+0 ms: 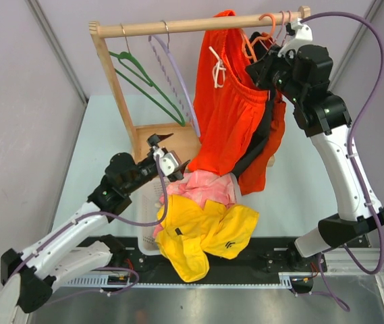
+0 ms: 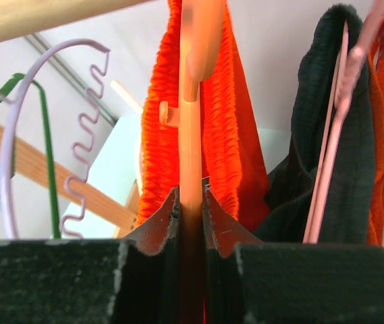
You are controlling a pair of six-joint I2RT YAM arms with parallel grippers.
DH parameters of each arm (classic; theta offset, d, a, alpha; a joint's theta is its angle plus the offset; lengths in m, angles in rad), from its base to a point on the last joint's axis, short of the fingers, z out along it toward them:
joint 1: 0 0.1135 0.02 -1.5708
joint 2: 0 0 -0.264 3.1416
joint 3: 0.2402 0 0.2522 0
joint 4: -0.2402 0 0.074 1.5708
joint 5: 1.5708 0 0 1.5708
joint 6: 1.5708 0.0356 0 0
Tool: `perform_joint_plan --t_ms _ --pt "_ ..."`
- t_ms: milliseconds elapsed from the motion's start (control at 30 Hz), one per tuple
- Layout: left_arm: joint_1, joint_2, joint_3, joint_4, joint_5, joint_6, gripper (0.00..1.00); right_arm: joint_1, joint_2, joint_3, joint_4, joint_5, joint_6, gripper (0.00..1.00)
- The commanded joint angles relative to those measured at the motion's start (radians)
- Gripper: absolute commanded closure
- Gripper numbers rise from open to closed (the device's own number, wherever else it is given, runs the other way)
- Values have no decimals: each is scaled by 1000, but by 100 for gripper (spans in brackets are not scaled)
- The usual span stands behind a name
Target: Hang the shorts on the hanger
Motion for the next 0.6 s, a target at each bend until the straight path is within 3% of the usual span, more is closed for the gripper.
perform_joint_plan --t_ms 0,333,500,567 --pt "3 -75 3 -194 82 -15 0 21 60 129 93 99 -53 100" --pt "13 -171 24 -332 26 -21 0 38 135 192 49 215 -135 100" --pt "128 -117 110 -418 94 -153 0 35 155 187 19 218 -197 100" --pt "173 -102 144 -450 155 -217 0 34 146 172 10 205 -204 89"
